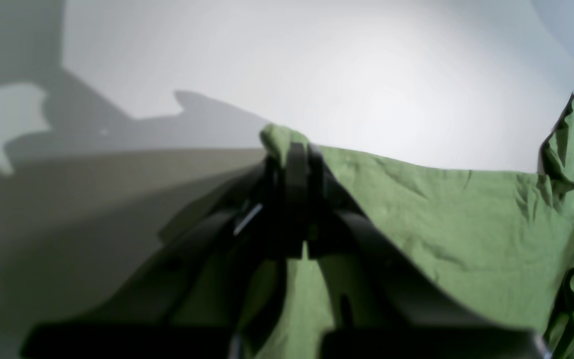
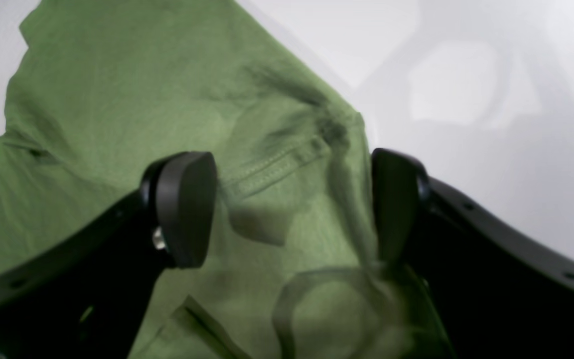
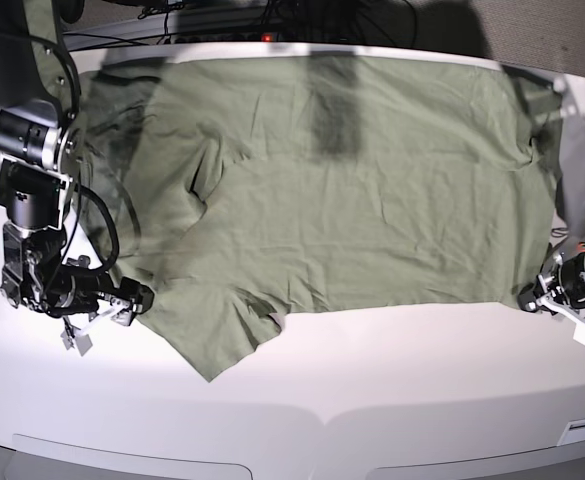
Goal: Fold the T-shirt properly
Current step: 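Lower the right gripper and grasp the shirt edge by the sleeve, then lift the held shirt edge with both grippers and fold it over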
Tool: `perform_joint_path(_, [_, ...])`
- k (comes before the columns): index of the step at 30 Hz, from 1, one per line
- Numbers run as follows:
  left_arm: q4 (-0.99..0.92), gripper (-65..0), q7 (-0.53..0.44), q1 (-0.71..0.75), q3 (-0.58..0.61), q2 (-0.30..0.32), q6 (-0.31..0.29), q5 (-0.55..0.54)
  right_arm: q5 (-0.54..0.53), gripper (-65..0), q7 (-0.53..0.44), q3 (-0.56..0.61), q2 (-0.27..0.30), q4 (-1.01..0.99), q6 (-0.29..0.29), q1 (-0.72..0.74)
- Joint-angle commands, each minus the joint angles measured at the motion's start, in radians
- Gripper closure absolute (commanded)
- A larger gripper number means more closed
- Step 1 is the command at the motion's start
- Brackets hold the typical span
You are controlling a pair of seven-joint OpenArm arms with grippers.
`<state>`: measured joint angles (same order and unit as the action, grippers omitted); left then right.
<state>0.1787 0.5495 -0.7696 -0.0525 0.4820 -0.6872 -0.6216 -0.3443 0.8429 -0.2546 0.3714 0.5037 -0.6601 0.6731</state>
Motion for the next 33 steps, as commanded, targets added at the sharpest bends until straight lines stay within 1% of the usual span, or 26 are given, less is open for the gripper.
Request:
perform_joint_path(1, [0.013,0.0,-0.020,-0.031,-0.002,0.017,-0.011,-0.018,-0.007,-46.0,0.014,0.000,0.005,0.005,-0.014,0.022])
perform_joint_path(3, [0.013,0.0,-0.020,-0.031,-0.002,0.017,-0.011,-0.018,-0.008,-41.8,0.019,0.000,0.005,0.005,-0.037,0.022])
perform_joint_path(8, [0.013,0.0,-0.020,-0.031,-0.002,0.017,-0.011,-0.018,-0.008,-26.1,0.017,0.000,0.005,0.005,-0.038,0.022])
perform_joint_path(9, [0.013,0.0,-0.020,-0.031,-0.002,0.017,-0.011,-0.018,-0.008,-24.7,0.010,0.000,0.006,0.005,-0.038,0.022])
perform_joint_path(11, [0.013,0.0,-0.024,-0.031,-0.002,0.017,-0.011,-0.018,-0.008,-24.5,-0.016,0.000,0.006,0.005,-0.038,0.022])
perform_joint_path(13, [0.013,0.0,-0.053,-0.031,-0.002,0.017,-0.011,-0.018,-0.008,-24.5,-0.026,0.000,0.006,0.005,-0.038,0.025])
perform_joint_path(14, [0.013,0.0,-0.064,-0.031,-0.002,0.017,-0.011,-0.018,-0.008,-23.2,-0.026,0.000,0.005,0.005,-0.038,0.027])
perform_joint_path(15, [0.013,0.0,-0.076,-0.031,-0.002,0.017,-0.011,-0.018,-0.007,-18.5,-0.024,0.000,0.005,0.006,-0.038,0.028])
perform_joint_path(18, [0.013,0.0,-0.079,-0.031,-0.002,0.016,-0.011,-0.018,-0.007,0.0,-0.024,0.000,0.006,0.008,-0.038,0.028])
perform_joint_path(23, [0.013,0.0,-0.080,-0.031,-0.002,0.017,-0.011,-0.014,-0.007,0.0,-0.043,0.000,0.006,0.019,-0.038,0.028])
perform_joint_path(28, [0.013,0.0,-0.100,-0.031,-0.002,0.017,-0.011,-0.014,-0.007,0.0,-0.042,0.000,0.006,0.101,-0.038,0.028])
perform_joint_path(32, [0.018,0.0,-0.099,-0.031,-0.002,0.017,-0.011,-0.014,-0.011,0.0,-0.016,0.001,0.011,0.174,-0.038,0.027])
perform_joint_path(33, [0.019,0.0,-0.086,-0.031,-0.002,0.016,-0.011,-0.015,-0.032,0.0,-0.003,0.009,0.015,0.187,-0.038,0.027])
